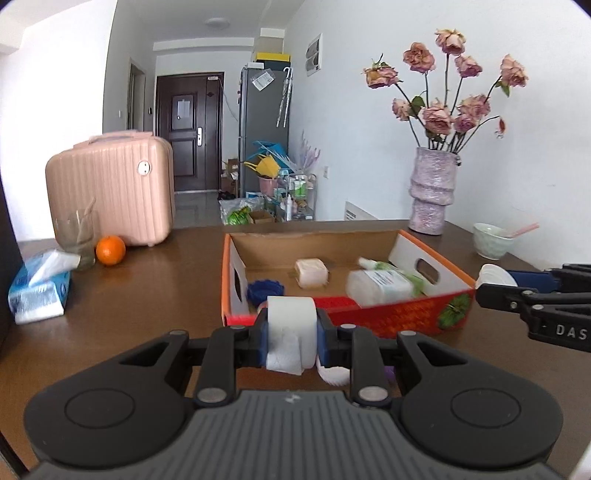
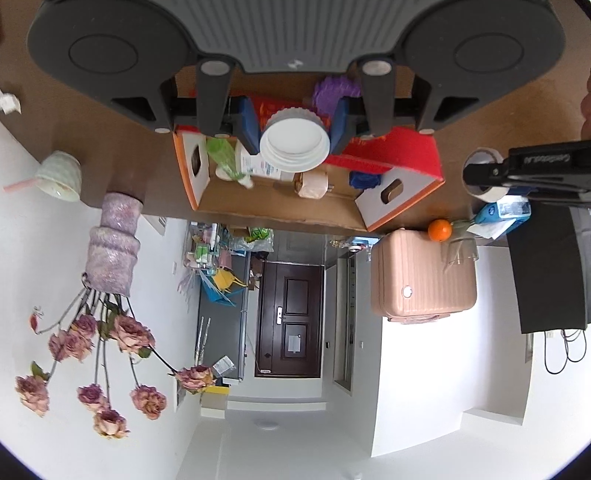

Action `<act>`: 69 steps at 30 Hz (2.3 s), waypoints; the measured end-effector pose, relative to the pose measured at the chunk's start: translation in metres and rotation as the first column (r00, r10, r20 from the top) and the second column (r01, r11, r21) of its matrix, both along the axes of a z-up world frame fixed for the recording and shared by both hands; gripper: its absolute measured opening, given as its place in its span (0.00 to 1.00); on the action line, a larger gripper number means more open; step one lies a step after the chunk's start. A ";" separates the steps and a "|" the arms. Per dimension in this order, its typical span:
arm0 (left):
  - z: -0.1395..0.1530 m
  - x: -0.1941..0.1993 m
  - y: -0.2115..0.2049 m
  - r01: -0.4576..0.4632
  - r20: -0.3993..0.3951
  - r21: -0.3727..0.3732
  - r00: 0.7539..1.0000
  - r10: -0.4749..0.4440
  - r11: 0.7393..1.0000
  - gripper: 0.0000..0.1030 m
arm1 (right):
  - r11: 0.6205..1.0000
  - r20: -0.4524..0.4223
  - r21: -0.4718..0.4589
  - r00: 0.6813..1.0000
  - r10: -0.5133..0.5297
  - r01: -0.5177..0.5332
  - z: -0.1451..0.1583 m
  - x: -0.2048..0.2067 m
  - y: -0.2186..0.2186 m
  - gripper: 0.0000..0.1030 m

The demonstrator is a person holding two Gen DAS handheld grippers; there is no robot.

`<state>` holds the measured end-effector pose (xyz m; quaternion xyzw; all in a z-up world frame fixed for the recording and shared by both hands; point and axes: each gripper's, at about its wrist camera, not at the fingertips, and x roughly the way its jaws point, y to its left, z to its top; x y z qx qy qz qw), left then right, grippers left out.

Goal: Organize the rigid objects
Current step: 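Carry the tape roll and white screw cap over the box with both tools, then open both tools dropping the tape roll and screw cap into the box, then withdraw both open tools from the box toward the remaining caps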

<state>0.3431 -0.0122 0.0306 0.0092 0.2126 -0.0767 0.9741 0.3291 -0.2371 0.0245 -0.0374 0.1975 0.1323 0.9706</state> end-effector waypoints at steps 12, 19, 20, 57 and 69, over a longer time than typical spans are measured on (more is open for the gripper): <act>0.009 0.129 0.004 0.112 -0.054 -0.043 0.992 -0.115 0.993 0.24 | 0.997 -0.061 0.068 0.997 0.053 -0.048 -0.005 0.118 0.003 0.38; -0.002 0.243 0.013 0.097 -0.227 -0.081 0.967 -0.113 0.992 0.24 | 0.993 -0.187 0.113 0.981 0.050 -0.029 -0.010 0.222 0.009 0.38; -0.006 0.254 0.011 0.090 -0.242 -0.060 0.965 -0.102 0.994 0.24 | 0.993 -0.222 0.114 0.974 0.043 -0.018 -0.015 0.238 0.009 0.38; 0.053 -0.013 0.013 0.145 0.112 0.004 0.983 -0.145 0.989 0.98 | 0.999 0.050 -0.014 0.998 -0.049 0.049 0.032 0.028 -0.015 0.85; -0.014 -0.078 0.028 0.037 0.003 -0.012 0.999 -0.037 0.999 0.99 | 0.994 -0.078 0.017 0.991 -0.108 0.110 -0.020 -0.052 -0.023 0.85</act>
